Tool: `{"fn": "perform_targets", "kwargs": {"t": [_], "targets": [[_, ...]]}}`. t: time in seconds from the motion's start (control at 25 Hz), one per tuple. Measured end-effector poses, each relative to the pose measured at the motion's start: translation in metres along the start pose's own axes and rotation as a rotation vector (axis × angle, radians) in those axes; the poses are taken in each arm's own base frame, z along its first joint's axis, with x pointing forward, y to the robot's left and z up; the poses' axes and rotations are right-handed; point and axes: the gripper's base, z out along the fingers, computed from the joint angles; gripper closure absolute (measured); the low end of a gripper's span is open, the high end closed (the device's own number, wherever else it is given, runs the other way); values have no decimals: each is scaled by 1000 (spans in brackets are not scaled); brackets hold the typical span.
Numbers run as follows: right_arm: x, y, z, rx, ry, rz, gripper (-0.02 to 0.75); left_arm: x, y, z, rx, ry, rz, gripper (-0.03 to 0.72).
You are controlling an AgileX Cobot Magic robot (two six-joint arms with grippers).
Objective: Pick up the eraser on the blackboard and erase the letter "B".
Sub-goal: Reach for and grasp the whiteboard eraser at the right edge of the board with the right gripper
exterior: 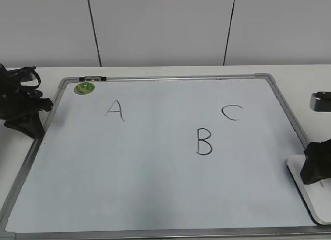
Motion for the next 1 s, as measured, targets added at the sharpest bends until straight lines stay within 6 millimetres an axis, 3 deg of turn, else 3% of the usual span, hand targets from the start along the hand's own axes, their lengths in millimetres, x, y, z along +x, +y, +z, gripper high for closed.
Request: {"fn": "perform_targets", "kwargs": {"t": [0.56, 0.8, 1.0], "targets": [[-4, -5, 32, -1, 73, 12, 126, 0, 0, 0, 0, 2, 0, 657], [-4, -5, 35, -2, 80, 13, 195, 0, 0, 0, 0, 0, 0, 657], [-6, -5, 32, -8, 88, 12, 198, 0, 0, 0, 0, 0, 0, 657]]}}
